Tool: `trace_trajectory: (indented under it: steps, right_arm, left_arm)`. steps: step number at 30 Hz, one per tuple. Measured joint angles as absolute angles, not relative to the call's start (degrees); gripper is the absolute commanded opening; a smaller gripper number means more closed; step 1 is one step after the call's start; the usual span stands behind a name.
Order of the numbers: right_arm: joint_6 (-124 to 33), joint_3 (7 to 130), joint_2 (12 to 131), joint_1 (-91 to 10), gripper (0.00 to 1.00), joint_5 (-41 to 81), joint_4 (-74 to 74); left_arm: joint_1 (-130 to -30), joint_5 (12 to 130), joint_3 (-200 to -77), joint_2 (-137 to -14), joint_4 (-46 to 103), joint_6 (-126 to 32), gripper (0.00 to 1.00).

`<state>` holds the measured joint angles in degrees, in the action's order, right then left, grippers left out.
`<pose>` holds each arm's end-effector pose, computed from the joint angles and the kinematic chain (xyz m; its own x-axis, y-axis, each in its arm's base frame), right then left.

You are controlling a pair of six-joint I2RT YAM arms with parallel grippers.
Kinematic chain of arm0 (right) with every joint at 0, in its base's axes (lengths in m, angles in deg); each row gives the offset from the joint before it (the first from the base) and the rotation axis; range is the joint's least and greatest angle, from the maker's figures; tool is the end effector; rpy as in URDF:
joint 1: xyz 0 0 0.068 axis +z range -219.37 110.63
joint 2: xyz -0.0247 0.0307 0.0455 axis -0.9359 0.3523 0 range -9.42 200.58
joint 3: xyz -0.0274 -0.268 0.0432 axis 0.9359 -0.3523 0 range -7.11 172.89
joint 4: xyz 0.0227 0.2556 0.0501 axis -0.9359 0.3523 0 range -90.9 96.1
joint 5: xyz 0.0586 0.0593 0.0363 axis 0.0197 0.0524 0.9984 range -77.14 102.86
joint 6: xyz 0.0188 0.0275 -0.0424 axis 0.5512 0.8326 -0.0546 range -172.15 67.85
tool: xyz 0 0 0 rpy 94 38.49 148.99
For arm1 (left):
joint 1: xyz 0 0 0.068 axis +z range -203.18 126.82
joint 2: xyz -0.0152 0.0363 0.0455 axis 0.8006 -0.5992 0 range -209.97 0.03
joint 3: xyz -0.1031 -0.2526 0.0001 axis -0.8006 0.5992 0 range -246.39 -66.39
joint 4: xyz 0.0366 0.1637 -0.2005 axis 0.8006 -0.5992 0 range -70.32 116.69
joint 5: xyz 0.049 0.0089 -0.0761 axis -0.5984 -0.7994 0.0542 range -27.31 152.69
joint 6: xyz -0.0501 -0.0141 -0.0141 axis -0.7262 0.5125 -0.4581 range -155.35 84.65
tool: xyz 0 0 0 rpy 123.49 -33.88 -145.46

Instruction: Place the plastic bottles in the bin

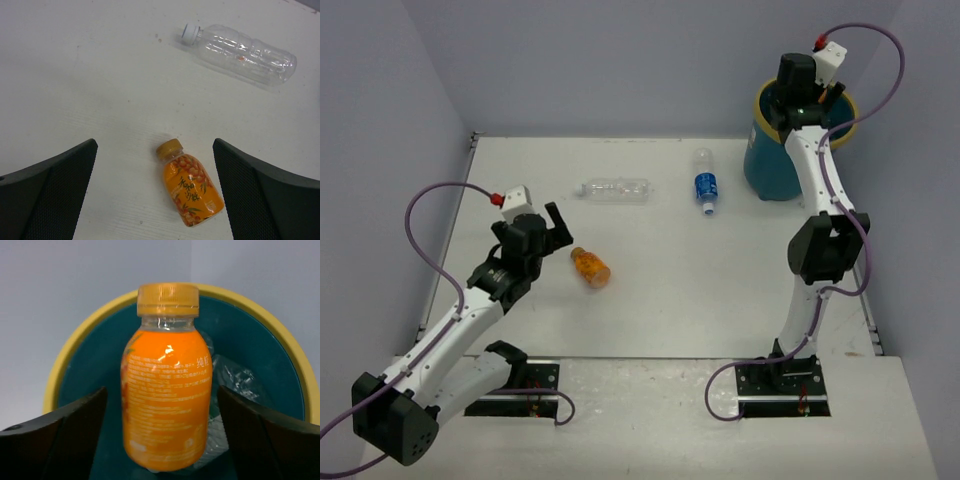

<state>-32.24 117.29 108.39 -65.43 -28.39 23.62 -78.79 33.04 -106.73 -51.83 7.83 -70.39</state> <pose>0.4760 0.0093 0.4038 -0.0932 0.2503 -0.9637 0.6444 0.7530 0.1333 0.1875 -0.0703 0.2780 -0.3680 -0.3770 -0.8500 -0.2695 0.9181 -0.2905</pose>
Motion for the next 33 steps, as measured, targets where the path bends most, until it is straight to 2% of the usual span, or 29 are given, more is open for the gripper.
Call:
trace_trajectory:
  steps: [6, 10, 19, 27, 33]
  right_arm:
    - [-33.34, 112.02, 105.88, -65.65, 0.99, -23.8, 21.78]
    - [-33.07, 108.39, 101.25, -65.36, 0.99, -16.35, 20.91]
    - [-35.43, 93.14, 83.28, -63.86, 0.99, 11.48, 12.72]
    - [-40.27, 76.32, 72.31, -43.72, 0.99, 18.7, 10.22]
    - [-39.08, 63.59, 75.18, -30.1, 0.99, 24.0, 7.94]
  left_arm:
    - [-78.81, 32.9, -108.32, -55.11, 7.85, -70.23, 1.0]
    - [-78.81, 32.92, -108.61, -55.3, 7.3, -70.57, 1.0]
    - [-78.79, 32.26, -109.69, -53.88, 1.89, -74.49, 1.0]
    - [-78.79, 32.32, -109.68, -51.0, -1.09, -76.77, 1.0]
    - [-78.8, 33.67, -109.68, -49.21, -2.9, -76.78, 1.0]
